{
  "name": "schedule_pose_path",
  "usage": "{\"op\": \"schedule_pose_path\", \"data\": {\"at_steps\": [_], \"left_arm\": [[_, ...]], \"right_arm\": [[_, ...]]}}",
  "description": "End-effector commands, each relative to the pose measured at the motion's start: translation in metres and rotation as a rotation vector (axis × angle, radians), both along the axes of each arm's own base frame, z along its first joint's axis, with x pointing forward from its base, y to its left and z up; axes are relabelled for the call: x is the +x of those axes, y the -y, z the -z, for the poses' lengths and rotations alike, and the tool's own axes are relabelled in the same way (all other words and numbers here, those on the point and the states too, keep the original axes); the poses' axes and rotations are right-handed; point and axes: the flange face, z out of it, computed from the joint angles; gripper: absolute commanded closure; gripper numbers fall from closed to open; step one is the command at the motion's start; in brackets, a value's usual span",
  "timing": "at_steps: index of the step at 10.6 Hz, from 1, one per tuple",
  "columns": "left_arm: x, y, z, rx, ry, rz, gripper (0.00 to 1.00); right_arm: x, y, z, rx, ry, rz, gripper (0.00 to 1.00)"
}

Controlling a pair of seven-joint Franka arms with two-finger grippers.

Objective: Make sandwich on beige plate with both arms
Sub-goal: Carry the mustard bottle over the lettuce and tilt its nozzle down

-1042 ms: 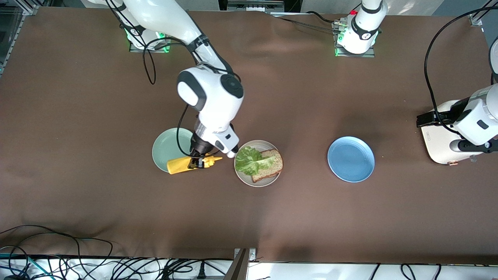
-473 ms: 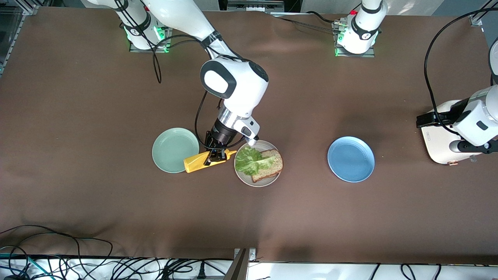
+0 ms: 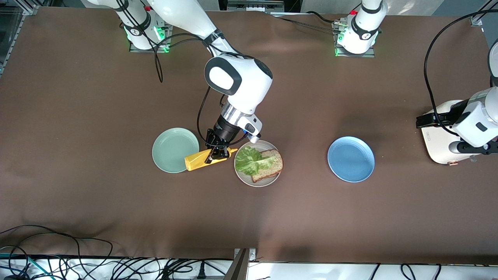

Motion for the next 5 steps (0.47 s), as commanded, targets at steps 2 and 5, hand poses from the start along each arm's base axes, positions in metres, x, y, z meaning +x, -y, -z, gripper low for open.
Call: {"op": "schedule_pose_path", "data": {"at_steps": [2,5], "left_arm": [[-0.0056,0.0019,-0.0042,0.021,0.001,0.014,0.00],[-0.0102,0.0033,-0.0022,0.021,-0.006,0.015,0.00]], "right_arm": [[0.0047,-0.0010,-0.0117,-0.016,0.026,0.008,1.00],[0.0066,0.0016,-0.0136,-0.009,0.024,0.015,1.00]]}}
